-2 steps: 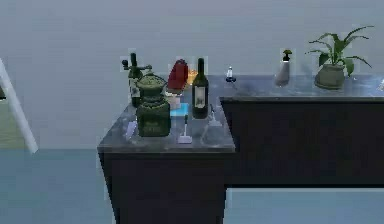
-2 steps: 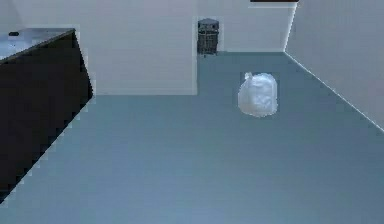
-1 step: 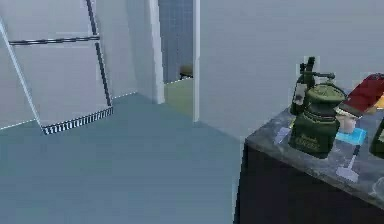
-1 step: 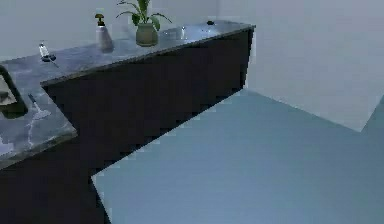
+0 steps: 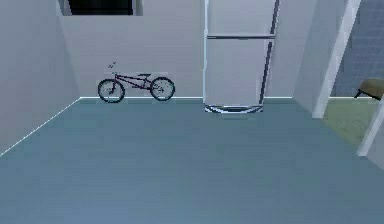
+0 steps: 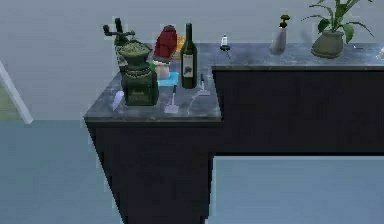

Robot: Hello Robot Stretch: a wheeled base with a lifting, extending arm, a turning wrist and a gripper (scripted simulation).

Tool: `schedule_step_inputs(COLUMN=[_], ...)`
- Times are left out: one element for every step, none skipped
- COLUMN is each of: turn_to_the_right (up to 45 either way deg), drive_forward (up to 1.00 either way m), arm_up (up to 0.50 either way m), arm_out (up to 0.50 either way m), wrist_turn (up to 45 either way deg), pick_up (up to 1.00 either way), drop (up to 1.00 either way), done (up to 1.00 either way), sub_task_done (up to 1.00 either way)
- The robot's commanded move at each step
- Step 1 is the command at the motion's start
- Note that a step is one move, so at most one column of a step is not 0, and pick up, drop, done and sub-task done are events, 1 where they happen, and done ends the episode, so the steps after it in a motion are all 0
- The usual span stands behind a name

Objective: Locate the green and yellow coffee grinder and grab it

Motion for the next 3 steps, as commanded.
schedule_step_inputs(turn_to_the_right=[-9.0, 45.0, 45.0], drive_forward=[0.00, 0.00, 0.00], arm_up=[0.00, 0.00, 0.00], arm_out=[0.00, 0.00, 0.00], wrist_turn=[0.0, 0.0, 0.0], pick_up=[0.00, 0.00, 0.00], drop=[0.00, 0.00, 0.00], done=[0.00, 0.00, 0.00], sub_task_done=[0.00, 0.00, 0.00])
